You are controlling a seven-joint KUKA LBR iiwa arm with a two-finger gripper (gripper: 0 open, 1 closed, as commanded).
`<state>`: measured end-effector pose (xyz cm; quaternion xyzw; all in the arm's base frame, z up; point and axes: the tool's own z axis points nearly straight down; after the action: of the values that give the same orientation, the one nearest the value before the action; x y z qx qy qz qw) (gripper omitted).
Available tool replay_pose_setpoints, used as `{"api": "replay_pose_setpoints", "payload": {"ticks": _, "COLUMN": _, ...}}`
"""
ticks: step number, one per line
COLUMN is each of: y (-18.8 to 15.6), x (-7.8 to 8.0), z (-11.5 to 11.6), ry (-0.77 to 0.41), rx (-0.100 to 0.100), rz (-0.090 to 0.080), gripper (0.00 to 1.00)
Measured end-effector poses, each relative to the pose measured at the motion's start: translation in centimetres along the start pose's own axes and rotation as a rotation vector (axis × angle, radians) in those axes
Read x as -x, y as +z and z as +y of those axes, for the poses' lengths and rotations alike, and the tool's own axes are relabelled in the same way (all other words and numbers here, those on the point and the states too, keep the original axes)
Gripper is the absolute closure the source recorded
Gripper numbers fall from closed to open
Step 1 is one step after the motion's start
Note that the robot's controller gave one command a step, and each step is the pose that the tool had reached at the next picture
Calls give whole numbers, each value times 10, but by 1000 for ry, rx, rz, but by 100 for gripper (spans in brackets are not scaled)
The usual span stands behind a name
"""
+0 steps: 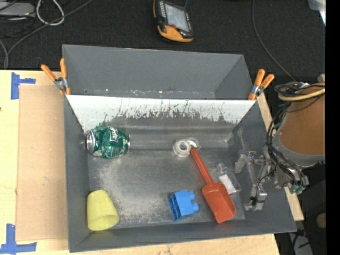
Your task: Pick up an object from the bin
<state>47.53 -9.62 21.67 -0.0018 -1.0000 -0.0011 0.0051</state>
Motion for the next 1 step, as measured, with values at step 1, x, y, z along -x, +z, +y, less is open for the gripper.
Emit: {"api": "replay_pose_setpoints", "payload": {"ticks": 1, "y": -4, "x": 2, "z": 1, "ry": -6, "rx": -1, "rz": -8, "gripper": 0}}
